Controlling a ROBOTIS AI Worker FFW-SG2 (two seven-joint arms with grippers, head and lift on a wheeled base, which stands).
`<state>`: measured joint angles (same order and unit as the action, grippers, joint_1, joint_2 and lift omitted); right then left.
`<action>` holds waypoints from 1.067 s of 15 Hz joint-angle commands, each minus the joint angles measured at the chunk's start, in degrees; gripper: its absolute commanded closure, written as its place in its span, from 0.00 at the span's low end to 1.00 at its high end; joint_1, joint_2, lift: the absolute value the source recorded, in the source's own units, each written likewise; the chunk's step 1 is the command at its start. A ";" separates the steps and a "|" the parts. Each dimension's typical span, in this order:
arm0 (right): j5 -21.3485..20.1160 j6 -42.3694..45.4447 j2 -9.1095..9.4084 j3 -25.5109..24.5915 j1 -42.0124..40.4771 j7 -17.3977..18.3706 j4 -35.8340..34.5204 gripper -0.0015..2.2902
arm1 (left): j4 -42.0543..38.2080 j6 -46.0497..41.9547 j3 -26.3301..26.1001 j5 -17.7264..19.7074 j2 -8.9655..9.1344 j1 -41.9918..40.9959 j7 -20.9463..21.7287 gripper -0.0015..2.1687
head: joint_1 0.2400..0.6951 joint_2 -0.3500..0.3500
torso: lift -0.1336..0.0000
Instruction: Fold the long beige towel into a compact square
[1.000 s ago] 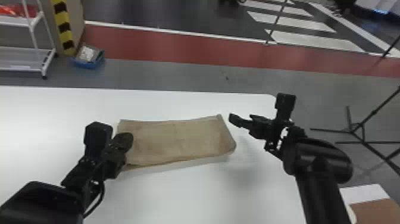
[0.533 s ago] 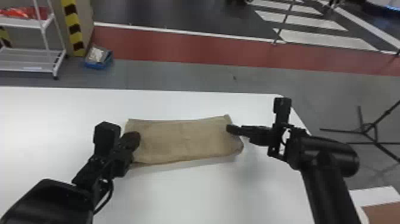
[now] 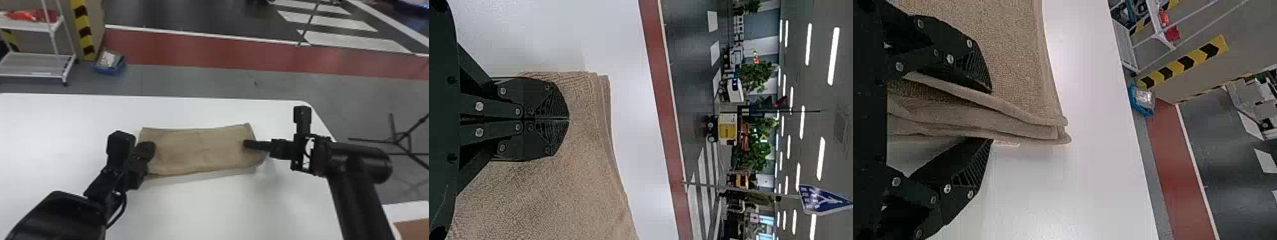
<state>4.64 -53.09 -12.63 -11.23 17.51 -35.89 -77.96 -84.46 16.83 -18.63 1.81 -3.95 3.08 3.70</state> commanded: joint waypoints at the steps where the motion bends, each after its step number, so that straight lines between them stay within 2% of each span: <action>1: 0.11 -1.19 0.06 0.42 0.51 -1.11 0.00 0.66 | 0.00 0.00 -0.18 -0.05 -0.01 0.00 -0.01 0.87 | 1.00 0.18 | 0.11; 2: 0.46 -1.19 0.24 0.77 0.51 -1.55 -0.18 0.72 | 0.00 0.00 -0.18 -0.05 -0.01 -0.09 -0.01 0.87 | 1.00 0.18 | 0.11; 4: 2.48 -1.71 0.59 0.77 0.16 -1.90 -2.11 0.73 | 0.00 0.00 -0.27 -0.31 -0.01 -0.09 -0.01 0.87 | 1.00 0.19 | 0.11; 6: 4.85 -3.65 1.21 1.30 -1.60 -1.82 -7.74 0.73 | 0.09 0.18 -0.27 -0.31 -0.18 -0.18 -0.01 0.87 | 1.00 0.21 | 0.11; 9: 6.43 -8.39 3.58 2.26 -3.79 -1.55 -17.58 0.73 | 0.09 0.18 -0.45 -0.40 -0.09 -0.18 -0.01 0.87 | 1.00 0.25 | 0.11; 10: 7.14 -9.97 4.55 3.14 -4.67 -1.29 -21.27 0.73 | 0.09 0.18 -0.53 -0.49 -0.01 -0.18 -0.01 0.87 | 1.00 0.26 | 0.11; 12: 8.98 -14.02 4.99 6.83 -5.20 -0.23 -26.55 0.73 | 0.09 0.18 -1.06 -0.75 0.17 -0.09 -0.01 0.87 | 1.00 0.31 | 0.11; 14: 8.98 -16.13 6.22 10.26 -4.67 1.96 -29.10 0.73 | 0.00 0.18 -1.41 -0.75 0.26 -0.18 -0.01 0.87 | 1.00 0.35 | 0.11; 16: 9.16 -16.83 7.45 12.63 -3.71 2.23 -29.62 0.73 | -0.18 0.53 -1.59 -0.75 0.17 -0.18 -0.01 0.87 | 1.00 0.39 | 0.11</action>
<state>13.75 -69.43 -6.17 -0.26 13.12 -33.75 -107.08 -84.47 17.10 -20.08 1.05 -3.71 2.93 3.69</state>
